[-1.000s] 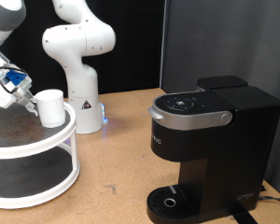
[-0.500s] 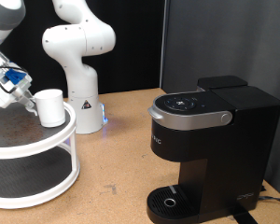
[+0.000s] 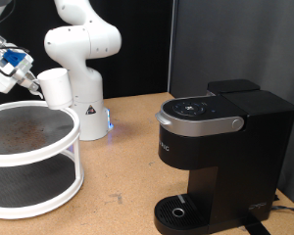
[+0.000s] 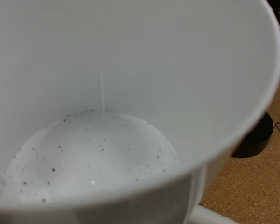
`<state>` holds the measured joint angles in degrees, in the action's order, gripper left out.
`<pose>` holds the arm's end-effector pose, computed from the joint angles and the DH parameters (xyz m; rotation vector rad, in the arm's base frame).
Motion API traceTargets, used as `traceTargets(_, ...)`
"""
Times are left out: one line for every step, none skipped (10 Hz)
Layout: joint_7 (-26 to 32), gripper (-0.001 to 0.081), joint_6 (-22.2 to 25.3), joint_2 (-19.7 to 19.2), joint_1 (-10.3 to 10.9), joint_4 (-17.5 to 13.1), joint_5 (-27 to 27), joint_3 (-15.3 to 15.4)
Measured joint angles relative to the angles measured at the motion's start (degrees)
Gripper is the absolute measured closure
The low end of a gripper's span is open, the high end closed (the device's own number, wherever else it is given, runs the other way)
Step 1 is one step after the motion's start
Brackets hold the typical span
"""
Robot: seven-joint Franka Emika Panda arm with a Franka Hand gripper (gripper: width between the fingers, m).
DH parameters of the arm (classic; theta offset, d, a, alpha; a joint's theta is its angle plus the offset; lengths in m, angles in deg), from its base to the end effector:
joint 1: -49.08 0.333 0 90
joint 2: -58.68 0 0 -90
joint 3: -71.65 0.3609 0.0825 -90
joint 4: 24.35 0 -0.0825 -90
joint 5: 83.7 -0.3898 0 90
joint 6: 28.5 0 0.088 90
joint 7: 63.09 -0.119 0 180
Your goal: Make a cup of coffee with the keurig machine
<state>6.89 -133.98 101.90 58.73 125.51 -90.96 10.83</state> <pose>0.2248 -0.2482 0.3910 -2.2942 -0.6281 -0.5422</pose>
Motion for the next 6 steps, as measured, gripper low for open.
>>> traceTargets(0.00,0.0734,-0.52,-0.01,0.00,0.24,0.00,-0.10)
traceTargets(-1.46,0.0734,-2.37,-0.02,-0.01,0.99,-0.38,0.06)
traceTargets(-4.00,0.0734,-7.12,-0.03,0.01,2.75,-1.78,0.90)
traceTargets(-6.55,0.0734,-13.10,-0.07,0.45,5.07,-3.89,2.17)
traceTargets(-8.73,0.0734,-17.90,-0.27,1.70,6.89,-5.92,3.14)
traceTargets(-10.14,0.0734,-21.91,-0.67,3.54,8.01,-7.97,3.71)
